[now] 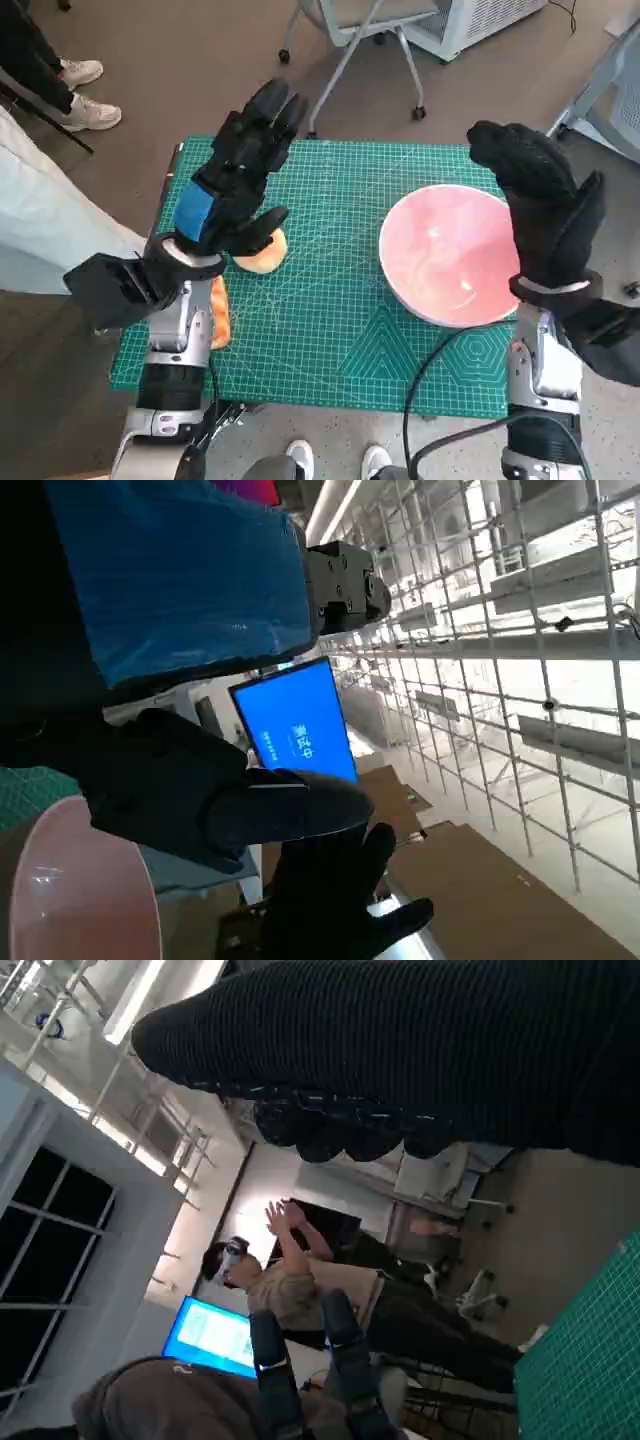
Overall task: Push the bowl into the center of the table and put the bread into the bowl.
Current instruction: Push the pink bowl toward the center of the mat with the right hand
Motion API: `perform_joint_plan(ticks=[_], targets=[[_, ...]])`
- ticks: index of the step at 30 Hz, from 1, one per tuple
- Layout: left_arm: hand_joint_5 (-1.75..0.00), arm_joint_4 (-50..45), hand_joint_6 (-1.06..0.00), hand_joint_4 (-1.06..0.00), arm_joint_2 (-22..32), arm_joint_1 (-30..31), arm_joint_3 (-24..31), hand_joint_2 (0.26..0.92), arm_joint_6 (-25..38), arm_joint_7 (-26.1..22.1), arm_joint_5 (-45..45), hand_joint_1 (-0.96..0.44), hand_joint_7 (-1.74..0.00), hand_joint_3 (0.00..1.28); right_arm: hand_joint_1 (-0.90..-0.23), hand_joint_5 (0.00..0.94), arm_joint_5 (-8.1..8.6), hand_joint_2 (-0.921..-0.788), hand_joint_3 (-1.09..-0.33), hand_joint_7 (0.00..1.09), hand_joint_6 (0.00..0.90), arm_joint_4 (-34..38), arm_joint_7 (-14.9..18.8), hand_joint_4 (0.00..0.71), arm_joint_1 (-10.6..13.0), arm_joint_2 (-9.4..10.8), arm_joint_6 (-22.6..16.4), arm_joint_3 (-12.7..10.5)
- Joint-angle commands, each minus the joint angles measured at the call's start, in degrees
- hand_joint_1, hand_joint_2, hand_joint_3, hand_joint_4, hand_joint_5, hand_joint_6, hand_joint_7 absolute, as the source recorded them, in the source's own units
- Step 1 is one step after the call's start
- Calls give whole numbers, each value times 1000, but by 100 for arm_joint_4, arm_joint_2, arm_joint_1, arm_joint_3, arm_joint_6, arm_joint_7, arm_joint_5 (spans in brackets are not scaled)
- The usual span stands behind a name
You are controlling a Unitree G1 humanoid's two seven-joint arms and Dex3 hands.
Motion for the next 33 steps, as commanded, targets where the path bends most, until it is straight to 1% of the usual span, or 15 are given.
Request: perform_joint_plan(ticks=[1,9,22,26,30,32,33], targets=[[-1,-8,1,-41,26,37,9,921,-53,-31,-17,-514,-270,467,-642,1,-17,-921,-683,434,134,19,27,227,76,-13,73,-1],[0,-4,1,-40,20,39,17,921,-52,-39,-26,-511,-270,468,-644,1,7,-921,-683,433,135,-6,25,227,89,5,75,0],[0,-1,1,-40,8,51,19,921,-43,-58,-42,-514,-267,467,-649,1,-8,-921,-681,430,137,8,16,228,115,22,19,-12],[0,-14,1,-40,-1,60,11,921,-37,-56,-41,-512,-266,467,-650,2,77,-921,-677,429,140,60,52,230,109,-32,29,-97],[0,-7,1,-40,-3,64,12,921,-43,-55,-39,-505,-266,468,-653,3,152,-921,-666,421,145,174,104,233,130,-132,-53,-273],[0,-9,1,-40,-2,67,13,921,-39,-57,-44,-503,-266,468,-655,2,143,-921,-664,416,145,360,111,231,93,-217,-168,-411],[0,-11,1,-40,0,70,17,921,-34,-59,-49,-502,-266,467,-656,1,80,-921,-663,412,145,543,66,229,48,-277,-285,-500]])
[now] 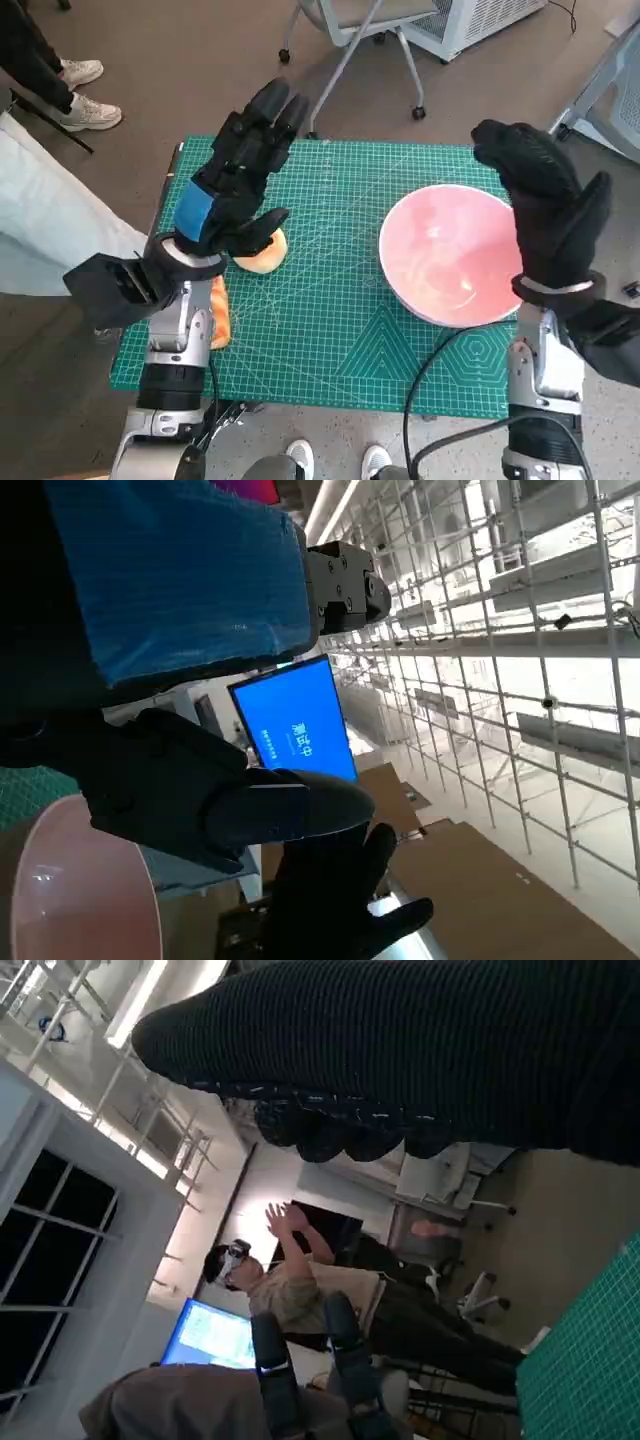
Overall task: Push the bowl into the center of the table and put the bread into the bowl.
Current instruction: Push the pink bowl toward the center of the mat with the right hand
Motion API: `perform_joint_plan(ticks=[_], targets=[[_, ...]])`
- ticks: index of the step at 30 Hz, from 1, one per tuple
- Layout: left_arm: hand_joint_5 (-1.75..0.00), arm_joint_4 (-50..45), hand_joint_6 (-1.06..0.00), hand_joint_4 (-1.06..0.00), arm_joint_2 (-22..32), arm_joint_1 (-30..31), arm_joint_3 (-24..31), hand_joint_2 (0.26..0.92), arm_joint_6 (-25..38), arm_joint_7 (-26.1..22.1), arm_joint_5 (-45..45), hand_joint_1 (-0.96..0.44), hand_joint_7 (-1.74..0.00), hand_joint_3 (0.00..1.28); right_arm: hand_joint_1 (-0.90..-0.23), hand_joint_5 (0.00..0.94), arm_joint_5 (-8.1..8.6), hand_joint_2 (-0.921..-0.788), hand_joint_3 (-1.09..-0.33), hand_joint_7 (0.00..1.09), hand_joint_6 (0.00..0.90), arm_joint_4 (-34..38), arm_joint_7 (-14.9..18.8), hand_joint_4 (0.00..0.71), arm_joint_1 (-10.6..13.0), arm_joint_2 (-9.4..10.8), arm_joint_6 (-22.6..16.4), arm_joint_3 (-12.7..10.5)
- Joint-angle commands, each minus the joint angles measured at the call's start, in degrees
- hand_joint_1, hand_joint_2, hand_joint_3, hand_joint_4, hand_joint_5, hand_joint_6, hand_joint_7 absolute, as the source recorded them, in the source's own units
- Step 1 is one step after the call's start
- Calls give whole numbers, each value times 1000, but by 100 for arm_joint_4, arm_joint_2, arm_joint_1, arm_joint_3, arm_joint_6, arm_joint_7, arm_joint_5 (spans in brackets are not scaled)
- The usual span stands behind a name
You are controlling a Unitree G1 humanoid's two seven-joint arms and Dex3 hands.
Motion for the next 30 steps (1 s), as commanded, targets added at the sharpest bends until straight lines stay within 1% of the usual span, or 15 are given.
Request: perform_joint_plan(ticks=[1,2,4,8,13,14,15,17,20,23,27,30], targets=[[0,-13,1,-40,7,70,14,921,-30,-20,-41,-501,-266,467,-656,1,-30,-921,-666,409,143,585,-17,226,6,-242,-291,-336],[0,-10,1,-40,10,72,19,921,-29,-23,-45,-501,-265,467,-657,0,-137,-921,-671,404,141,832,-116,222,-59,-305,-437,-424],[0,-3,1,-40,15,74,27,921,-30,-30,-53,-498,-265,467,-663,0,-287,-921,-692,390,132,1273,-280,214,-173,-417,-653,-565],[0,3,1,-40,21,76,44,921,-24,-43,-72,-497,-266,466,-671,0,-502,-921,-708,377,123,2127,-618,206,-399,-662,-918,-781],[-1,29,1,-42,20,76,57,921,-39,-48,-73,-498,-267,464,-681,0,-684,-921,-711,365,117,3099,-1044,198,-654,-901,-1106,-945],[-1,37,1,-42,19,75,59,921,-45,-48,-72,-501,-268,464,-660,0,-730,-921,-726,352,100,3341,-1146,175,-712,-963,-1130,-969],[-1,44,1,-43,19,74,62,921,-49,-49,-72,-504,-268,463,-661,8,-762,-921,-727,350,106,3529,-1217,177,-760,-1009,-1162,-981],[-3,57,1,-45,18,71,66,921,-56,-47,-68,-506,-273,461,-652,13,-795,-921,-732,346,111,3951,-1335,179,-865,-1103,-1183,-1017],[-4,47,1,-48,14,79,65,921,-55,-38,-62,-511,-279,460,-630,12,-747,-921,-748,336,117,4543,-1392,176,-1014,-1204,-1099,-1103],[-5,30,1,-50,15,95,66,921,-47,-36,-66,-515,-282,459,-603,4,-703,-921,-767,303,129,5001,-1428,159,-1096,-1256,-974,-1165],[-5,0,1,-51,19,119,71,921,-42,-37,-73,-517,-284,458,-588,1,-676,-921,-789,275,142,5383,-1492,150,-1111,-1229,-826,-1228],[-5,11,1,-51,31,125,84,921,-49,-48,-79,-515,-285,458,-587,2,-628,-921,-797,269,150,5568,-1506,151,-1101,-1166,-629,-1282]])
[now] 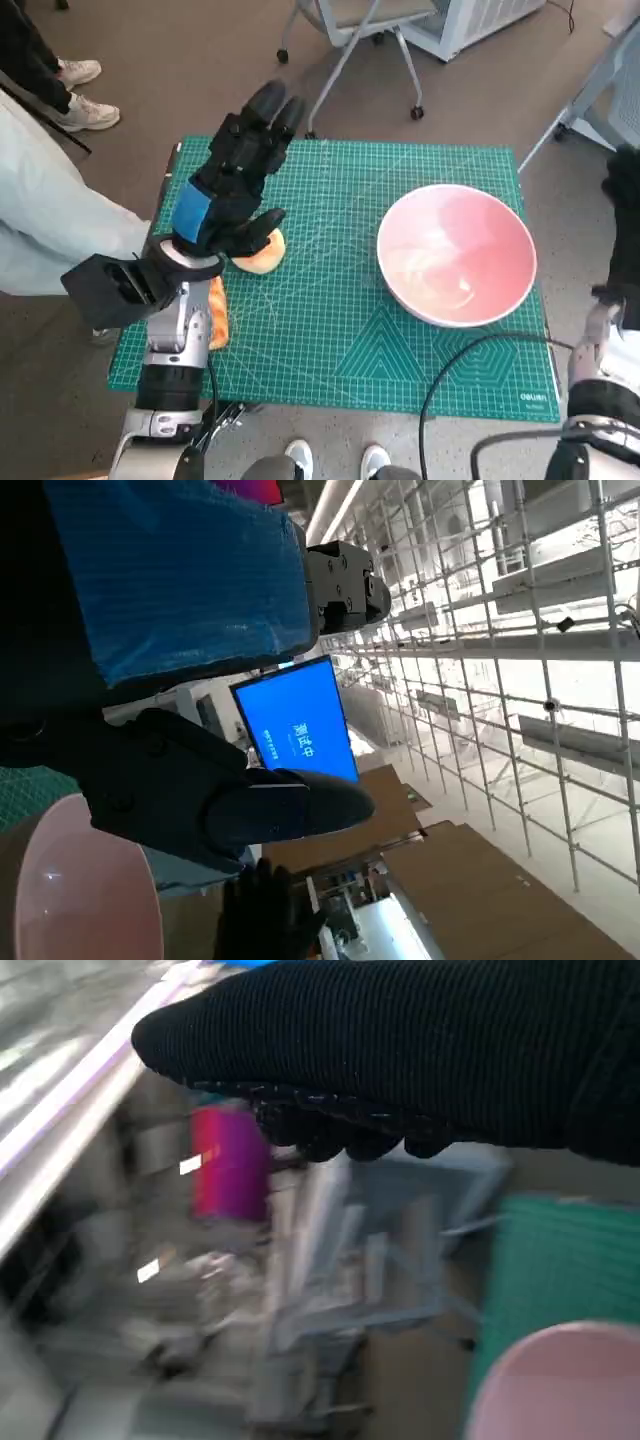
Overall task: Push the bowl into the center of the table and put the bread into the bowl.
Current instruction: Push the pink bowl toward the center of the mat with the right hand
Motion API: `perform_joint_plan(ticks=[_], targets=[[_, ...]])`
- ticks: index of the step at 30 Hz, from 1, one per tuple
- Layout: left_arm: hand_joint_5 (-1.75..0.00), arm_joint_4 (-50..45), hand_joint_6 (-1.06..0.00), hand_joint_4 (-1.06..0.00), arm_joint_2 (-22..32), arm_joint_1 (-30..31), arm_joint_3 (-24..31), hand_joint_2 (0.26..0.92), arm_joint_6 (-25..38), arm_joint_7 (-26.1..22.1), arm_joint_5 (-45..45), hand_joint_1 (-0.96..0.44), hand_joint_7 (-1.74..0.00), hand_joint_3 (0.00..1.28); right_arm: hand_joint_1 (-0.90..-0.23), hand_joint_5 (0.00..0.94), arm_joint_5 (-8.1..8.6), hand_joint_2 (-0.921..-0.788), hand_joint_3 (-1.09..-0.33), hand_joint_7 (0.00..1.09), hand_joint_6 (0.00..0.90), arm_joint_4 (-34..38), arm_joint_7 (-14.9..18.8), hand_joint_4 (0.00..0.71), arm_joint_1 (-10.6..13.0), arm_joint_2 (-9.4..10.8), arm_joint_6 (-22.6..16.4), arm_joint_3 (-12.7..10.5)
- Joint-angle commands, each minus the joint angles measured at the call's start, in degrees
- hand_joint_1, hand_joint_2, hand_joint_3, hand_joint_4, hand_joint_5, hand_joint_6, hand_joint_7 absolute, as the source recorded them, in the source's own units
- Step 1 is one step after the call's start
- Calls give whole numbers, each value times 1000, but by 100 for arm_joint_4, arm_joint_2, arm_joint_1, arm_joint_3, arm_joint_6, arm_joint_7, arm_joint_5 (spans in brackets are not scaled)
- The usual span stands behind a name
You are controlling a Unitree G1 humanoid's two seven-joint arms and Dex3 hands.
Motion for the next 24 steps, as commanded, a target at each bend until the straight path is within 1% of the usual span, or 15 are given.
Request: perform_joint_plan(ticks=[1,6,9,13,17,20,24], targets=[[-5,-15,1,-52,33,95,42,921,-52,-25,-55,-513,-285,458,-587,2,106,-921,-798,268,154,412,-74,152,56,135,420,-102],[-5,-40,1,-52,47,126,50,921,-62,-23,-48,-507,-286,458,-590,5,130,-921,-794,265,174,542,-74,159,44,240,709,-138],[-5,-56,1,-52,59,151,60,921,-69,-16,-45,-513,-286,457,-601,3,176,-921,-786,257,175,604,-67,152,34,368,901,-179],[-5,-82,1,-53,74,189,71,921,-95,4,-24,-516,-285,456,-618,10,198,-921,-774,243,170,627,-75,166,28,512,1011,-189],[-5,-99,1,-53,83,238,87,921,-145,45,16,-515,-285,457,-623,9,230,-921,-777,236,172,642,-38,169,0,674,1083,-194],[-6,-124,1,-55,88,279,90,921,-179,84,52,-512,-288,459,-622,5,237,-921,-797,224,167,652,19,164,-16,765,1146,-176],[-6,-170,1,-57,88,361,80,921,-235,147,104,-514,-290,460,-613,2,188,-921,-830,217,167,657,42,159,-59,870,1276,-116]])
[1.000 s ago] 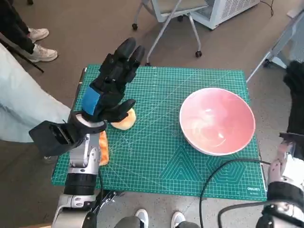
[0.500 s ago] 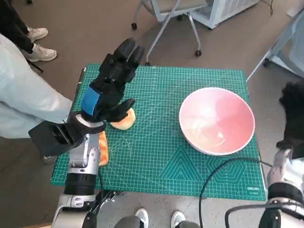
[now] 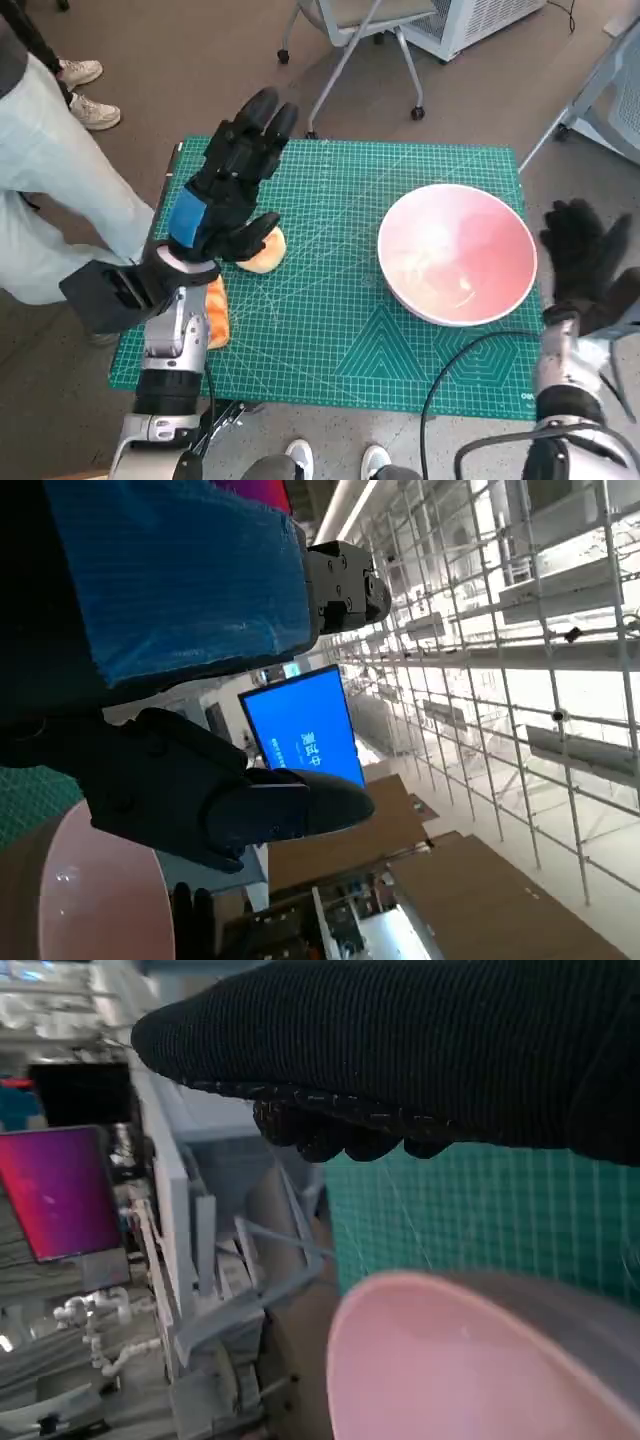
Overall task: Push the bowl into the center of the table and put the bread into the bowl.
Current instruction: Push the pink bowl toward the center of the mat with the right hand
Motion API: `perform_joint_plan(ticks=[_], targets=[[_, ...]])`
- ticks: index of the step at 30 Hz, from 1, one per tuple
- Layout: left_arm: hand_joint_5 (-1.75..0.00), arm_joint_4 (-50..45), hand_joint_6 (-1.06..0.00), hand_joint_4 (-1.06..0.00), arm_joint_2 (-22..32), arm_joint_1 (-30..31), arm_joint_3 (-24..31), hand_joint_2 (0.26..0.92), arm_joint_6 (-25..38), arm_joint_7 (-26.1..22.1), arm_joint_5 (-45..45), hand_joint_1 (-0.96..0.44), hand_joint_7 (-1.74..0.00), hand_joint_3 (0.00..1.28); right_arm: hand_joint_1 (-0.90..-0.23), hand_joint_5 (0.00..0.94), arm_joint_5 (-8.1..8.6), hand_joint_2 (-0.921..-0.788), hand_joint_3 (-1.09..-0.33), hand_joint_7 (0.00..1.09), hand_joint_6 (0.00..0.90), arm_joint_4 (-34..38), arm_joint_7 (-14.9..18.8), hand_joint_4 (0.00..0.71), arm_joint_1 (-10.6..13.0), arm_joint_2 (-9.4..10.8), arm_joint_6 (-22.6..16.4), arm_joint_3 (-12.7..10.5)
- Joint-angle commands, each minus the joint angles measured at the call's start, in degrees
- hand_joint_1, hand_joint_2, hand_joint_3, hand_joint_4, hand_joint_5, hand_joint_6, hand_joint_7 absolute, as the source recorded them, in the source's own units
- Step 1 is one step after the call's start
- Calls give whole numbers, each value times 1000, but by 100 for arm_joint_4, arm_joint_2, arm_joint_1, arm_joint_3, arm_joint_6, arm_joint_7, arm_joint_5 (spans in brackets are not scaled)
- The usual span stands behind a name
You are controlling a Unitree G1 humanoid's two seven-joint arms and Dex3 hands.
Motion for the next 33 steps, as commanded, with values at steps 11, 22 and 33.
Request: perform_joint_plan(ticks=[11,22,33], targets=[[-7,-442,1,-61,100,453,11,921,-121,265,139,-508,-296,454,-599,9,38,-921,-841,214,192,141,158,180,-234,473,517,38],[-6,-796,1,-62,185,687,16,921,3,483,144,-507,-301,454,-585,6,-39,-921,-836,207,205,168,220,181,-471,776,569,145],[-4,-1103,1,-57,212,963,41,921,110,663,118,-504,-289,456,-600,12,-41,-921,-816,204,235,241,387,208,-663,967,706,162]])
